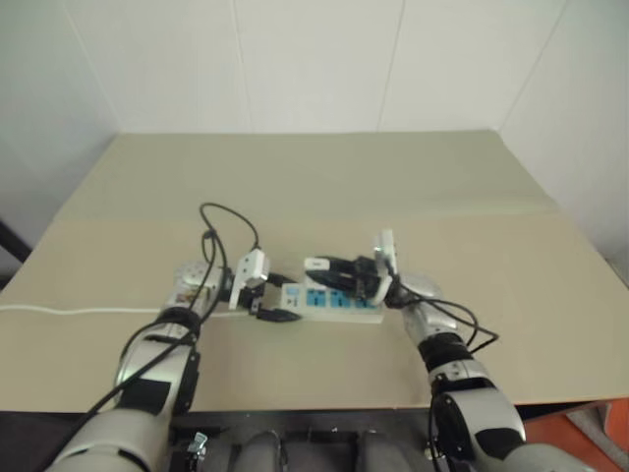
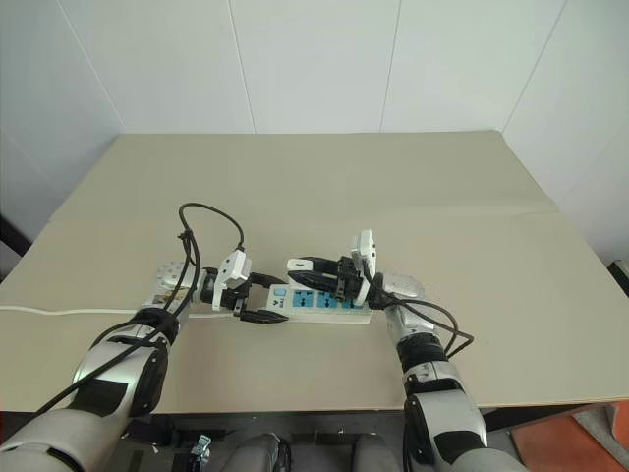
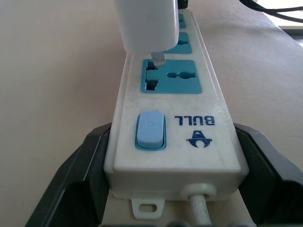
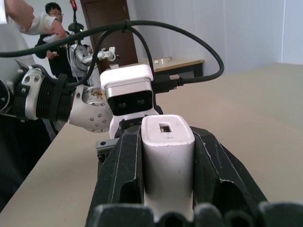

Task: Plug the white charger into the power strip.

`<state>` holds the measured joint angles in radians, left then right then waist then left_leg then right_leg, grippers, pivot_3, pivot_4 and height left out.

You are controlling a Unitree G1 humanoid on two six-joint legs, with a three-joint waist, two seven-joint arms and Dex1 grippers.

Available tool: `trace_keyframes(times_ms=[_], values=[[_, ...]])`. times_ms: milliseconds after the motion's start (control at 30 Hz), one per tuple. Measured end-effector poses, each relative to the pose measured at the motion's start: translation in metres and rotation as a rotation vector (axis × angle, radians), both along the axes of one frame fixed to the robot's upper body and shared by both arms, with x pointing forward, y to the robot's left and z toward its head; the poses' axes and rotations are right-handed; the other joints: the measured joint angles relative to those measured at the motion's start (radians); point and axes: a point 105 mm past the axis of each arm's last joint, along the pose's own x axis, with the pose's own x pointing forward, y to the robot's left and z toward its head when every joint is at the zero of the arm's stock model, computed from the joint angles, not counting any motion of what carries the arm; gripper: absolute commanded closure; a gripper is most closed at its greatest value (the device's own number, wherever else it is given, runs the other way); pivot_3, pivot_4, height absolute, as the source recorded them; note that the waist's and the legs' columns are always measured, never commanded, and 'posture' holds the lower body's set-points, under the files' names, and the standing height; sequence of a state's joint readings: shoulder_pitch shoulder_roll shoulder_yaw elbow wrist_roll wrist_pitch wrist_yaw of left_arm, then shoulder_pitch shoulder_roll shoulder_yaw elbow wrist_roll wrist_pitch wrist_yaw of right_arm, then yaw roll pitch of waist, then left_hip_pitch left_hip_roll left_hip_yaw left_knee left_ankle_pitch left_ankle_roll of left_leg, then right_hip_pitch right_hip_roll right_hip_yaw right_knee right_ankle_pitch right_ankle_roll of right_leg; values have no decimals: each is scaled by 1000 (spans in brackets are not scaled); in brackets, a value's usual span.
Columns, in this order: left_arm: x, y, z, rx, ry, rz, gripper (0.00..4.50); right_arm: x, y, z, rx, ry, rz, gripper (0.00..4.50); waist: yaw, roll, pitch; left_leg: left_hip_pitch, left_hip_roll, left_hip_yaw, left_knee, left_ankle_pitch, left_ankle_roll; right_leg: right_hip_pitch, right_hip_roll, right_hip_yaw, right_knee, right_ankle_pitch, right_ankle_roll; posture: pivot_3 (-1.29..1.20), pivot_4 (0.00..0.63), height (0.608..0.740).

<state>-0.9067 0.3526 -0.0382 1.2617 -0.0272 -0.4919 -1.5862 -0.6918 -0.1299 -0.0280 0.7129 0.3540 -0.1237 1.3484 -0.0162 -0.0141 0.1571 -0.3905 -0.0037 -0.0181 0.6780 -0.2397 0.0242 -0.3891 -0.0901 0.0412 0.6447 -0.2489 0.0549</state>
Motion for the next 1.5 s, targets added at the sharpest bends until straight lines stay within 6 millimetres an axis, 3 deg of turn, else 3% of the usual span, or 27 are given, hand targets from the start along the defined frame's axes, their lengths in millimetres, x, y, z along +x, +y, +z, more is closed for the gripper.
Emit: trace_keyframes(times_ms=[1500], values=[[1, -4, 1, 13, -2, -14, 1225, 4, -8, -13, -124, -89, 2, 3389, 5, 0, 0, -1, -1, -2, 0, 0, 0, 1, 0, -1, -2, 0, 0, 0, 150, 740]])
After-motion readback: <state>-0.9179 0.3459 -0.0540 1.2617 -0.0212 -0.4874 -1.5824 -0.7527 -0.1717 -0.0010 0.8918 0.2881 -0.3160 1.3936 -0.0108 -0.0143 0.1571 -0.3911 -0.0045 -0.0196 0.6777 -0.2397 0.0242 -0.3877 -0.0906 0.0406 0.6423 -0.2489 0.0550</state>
